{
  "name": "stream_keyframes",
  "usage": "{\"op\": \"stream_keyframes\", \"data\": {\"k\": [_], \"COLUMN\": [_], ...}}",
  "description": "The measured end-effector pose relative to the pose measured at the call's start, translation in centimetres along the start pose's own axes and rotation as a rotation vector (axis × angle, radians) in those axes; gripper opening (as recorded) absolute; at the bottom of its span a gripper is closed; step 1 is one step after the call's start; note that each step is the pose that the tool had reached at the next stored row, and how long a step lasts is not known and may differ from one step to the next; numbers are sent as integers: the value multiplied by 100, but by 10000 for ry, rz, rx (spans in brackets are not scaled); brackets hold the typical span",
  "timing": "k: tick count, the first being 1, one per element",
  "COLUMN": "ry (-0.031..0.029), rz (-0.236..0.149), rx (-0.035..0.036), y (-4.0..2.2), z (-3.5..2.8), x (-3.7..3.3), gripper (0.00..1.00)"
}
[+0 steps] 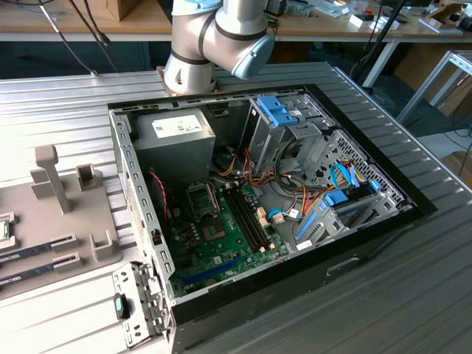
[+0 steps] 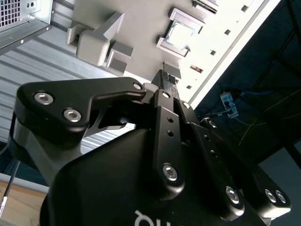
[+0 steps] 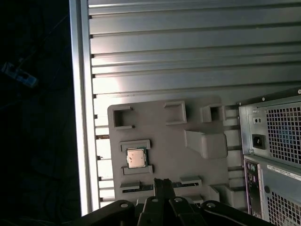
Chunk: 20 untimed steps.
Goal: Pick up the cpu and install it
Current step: 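Pick up the cpu and move it towards the insertion slot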
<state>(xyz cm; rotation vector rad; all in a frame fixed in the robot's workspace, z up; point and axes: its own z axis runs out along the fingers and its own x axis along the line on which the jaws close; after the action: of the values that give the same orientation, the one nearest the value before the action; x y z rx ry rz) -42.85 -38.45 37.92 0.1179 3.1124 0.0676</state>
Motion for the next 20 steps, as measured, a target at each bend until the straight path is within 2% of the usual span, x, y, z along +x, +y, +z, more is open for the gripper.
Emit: {"op": "stream_keyframes", "data": {"k": [13, 14, 15, 16, 18, 19, 20], "ry": [-2, -2, -2, -2, -2, -2, -2], "rz": [0, 0, 0, 0, -1, 0, 0], "rx": [13, 14, 14, 15, 16, 17, 18], "y": [0, 0, 0, 0, 0, 0, 0], "z": [6, 6, 6, 6, 6, 6, 6], "x": [0, 0, 0, 0, 0, 0, 0], "gripper": [11, 24, 24, 36, 47, 47, 54]}}
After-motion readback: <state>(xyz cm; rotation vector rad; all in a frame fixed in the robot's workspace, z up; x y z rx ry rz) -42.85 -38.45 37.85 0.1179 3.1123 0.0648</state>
